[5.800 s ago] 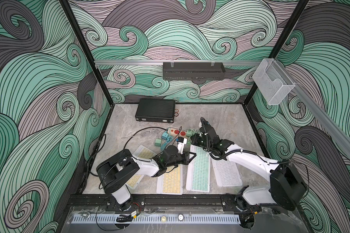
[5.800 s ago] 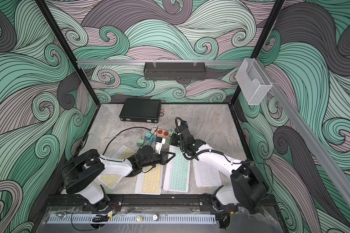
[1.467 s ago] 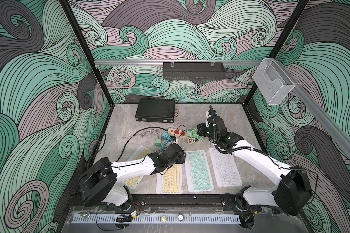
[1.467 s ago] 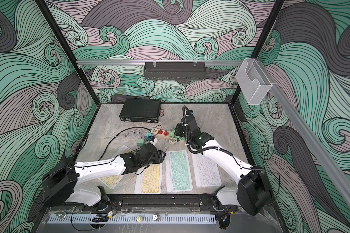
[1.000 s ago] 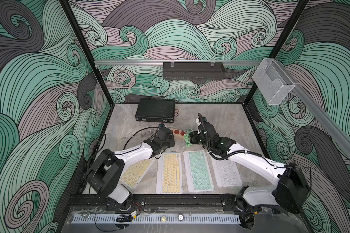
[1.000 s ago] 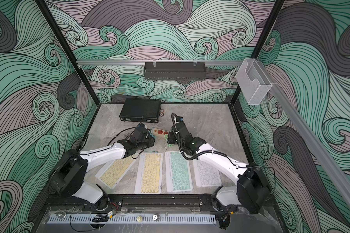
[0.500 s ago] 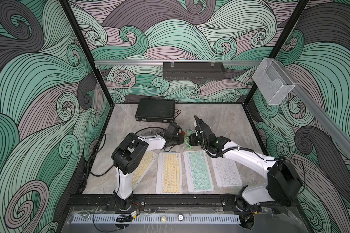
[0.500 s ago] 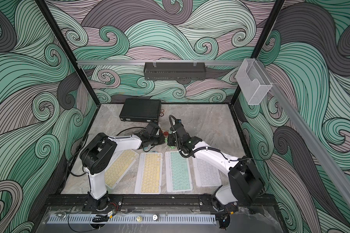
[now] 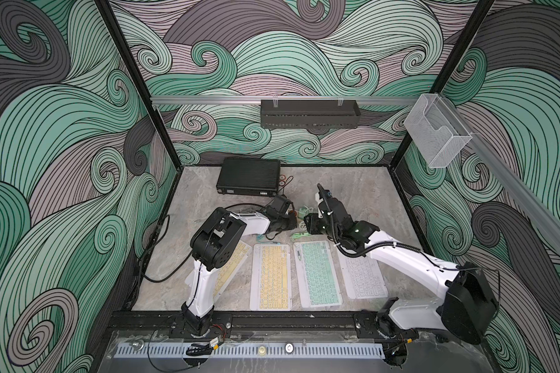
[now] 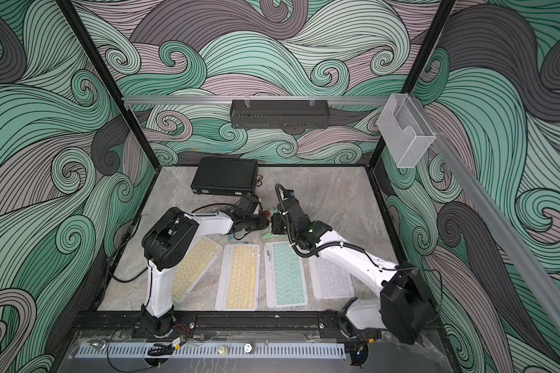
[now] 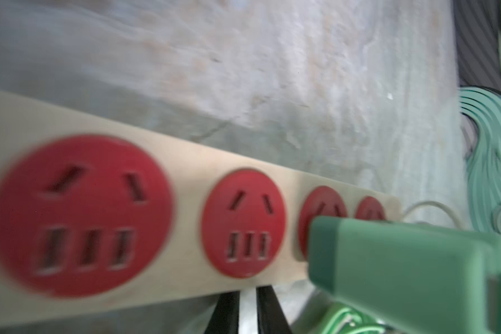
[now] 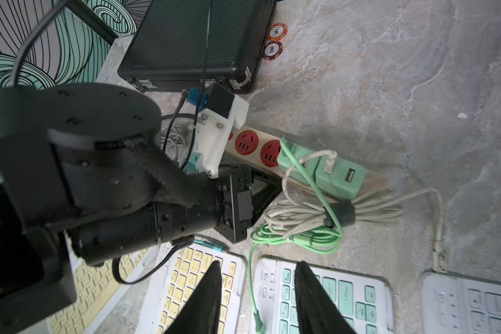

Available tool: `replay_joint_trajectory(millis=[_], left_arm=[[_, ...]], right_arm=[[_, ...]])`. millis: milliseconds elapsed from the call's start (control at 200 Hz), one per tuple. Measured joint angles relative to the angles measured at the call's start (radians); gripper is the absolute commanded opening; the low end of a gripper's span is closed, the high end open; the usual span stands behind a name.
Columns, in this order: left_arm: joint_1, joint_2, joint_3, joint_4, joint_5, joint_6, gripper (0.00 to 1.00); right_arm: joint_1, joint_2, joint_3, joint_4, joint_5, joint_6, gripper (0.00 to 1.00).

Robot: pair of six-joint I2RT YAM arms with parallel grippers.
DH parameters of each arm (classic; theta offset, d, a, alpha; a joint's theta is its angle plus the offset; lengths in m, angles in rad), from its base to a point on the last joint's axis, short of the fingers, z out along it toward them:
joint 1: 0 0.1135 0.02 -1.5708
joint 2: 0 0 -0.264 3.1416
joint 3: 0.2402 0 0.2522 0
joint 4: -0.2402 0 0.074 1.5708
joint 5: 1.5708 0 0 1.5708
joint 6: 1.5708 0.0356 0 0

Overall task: Unplug the wireless keyboard
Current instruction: Place the power cord at the center of the board.

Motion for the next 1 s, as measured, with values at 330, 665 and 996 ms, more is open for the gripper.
replay_joint_trajectory(millis=[330,665,996], left_arm=[[0.002,0.050,0.050,0.021,0.117,0.011,0.16],[0.002,-0.071,-0.099,0.050,0.063,0.027,0.16],[0.002,-0.293,-0.303,0.191,-0.116,0.095,0.16]], right_arm=[[-0.077,-0.071,-0.047,-0.050,0.013,-0.003,0.38],[-0.082,-0.092,0.098,-0.107,-0.016,-0.119,0.32],[-0.085,-0.149,0.090,0.091,-0.257,-0.433,0.58]])
